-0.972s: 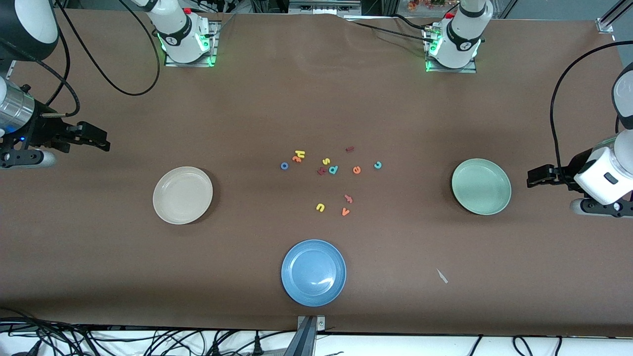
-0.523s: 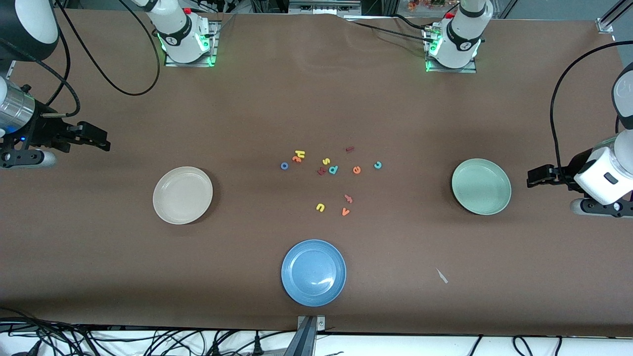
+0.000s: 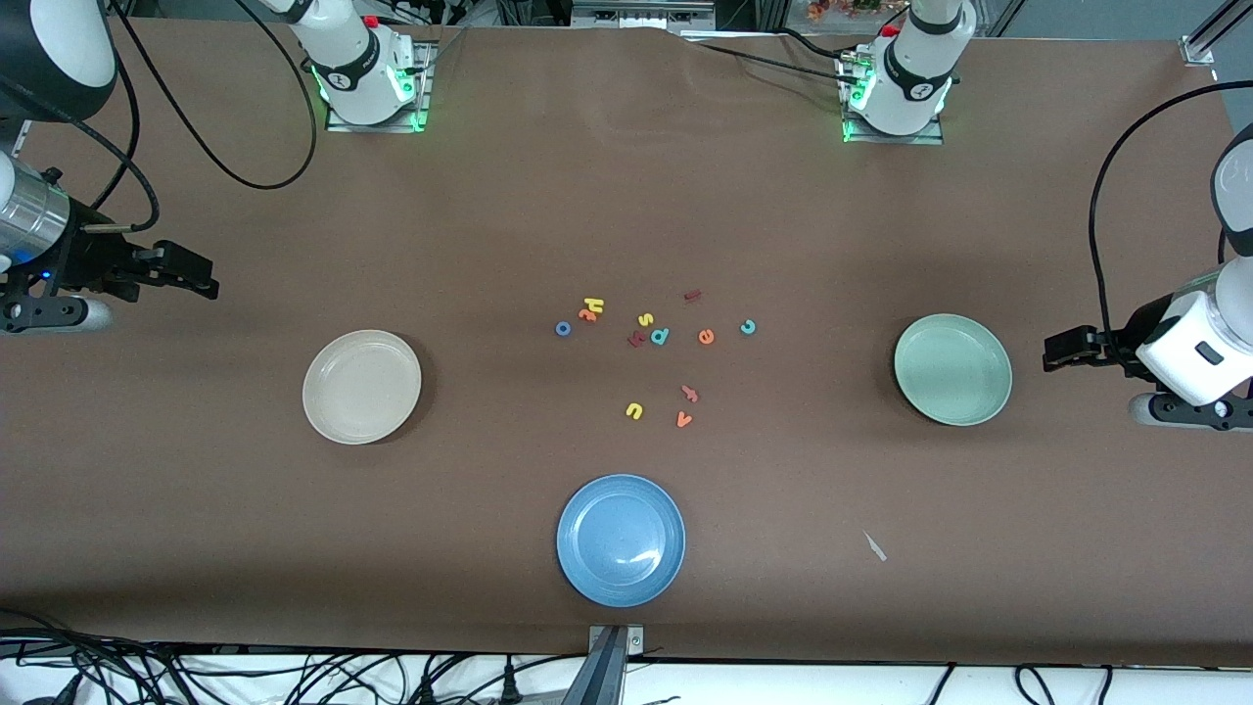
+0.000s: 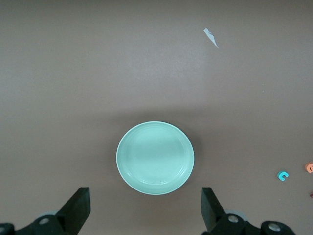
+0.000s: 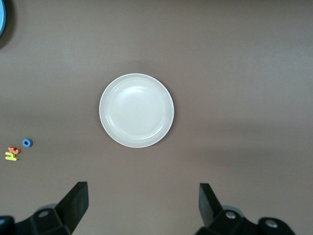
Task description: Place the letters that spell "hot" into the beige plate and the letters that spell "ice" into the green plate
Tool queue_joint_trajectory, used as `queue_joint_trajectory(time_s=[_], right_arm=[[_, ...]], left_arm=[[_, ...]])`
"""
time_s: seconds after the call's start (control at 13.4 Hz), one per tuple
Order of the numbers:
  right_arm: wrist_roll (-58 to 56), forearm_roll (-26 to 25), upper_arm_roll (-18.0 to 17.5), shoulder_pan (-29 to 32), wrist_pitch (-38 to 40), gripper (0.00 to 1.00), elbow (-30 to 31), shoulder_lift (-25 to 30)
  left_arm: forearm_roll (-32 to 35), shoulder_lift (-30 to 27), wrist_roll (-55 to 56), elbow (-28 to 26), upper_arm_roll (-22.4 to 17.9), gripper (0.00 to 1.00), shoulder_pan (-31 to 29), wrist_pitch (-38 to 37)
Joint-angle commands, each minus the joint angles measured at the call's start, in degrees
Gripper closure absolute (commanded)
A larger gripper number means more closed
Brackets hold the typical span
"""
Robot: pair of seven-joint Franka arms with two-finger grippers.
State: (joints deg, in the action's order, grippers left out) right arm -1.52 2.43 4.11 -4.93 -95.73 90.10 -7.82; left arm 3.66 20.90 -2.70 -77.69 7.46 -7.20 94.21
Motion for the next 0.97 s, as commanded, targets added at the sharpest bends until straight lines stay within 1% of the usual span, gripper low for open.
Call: queue_joint_trajectory(time_s=[0.0,0.9], right_arm=[[0.73,-0.76,0.19,-0.34,-0.16,0.00,1.84,1.93],[0.81,-0.41,-0.25,-0.34,-0.51,0.00,1.66,1.85]], left_arm=[[-1.90,-0.50,-1.69,0.09,-0.60,0.00,0.09,-0.69],[-1.90,-0.50,-2.13,0.00,-0.60,0.00,0.09,-0.69]])
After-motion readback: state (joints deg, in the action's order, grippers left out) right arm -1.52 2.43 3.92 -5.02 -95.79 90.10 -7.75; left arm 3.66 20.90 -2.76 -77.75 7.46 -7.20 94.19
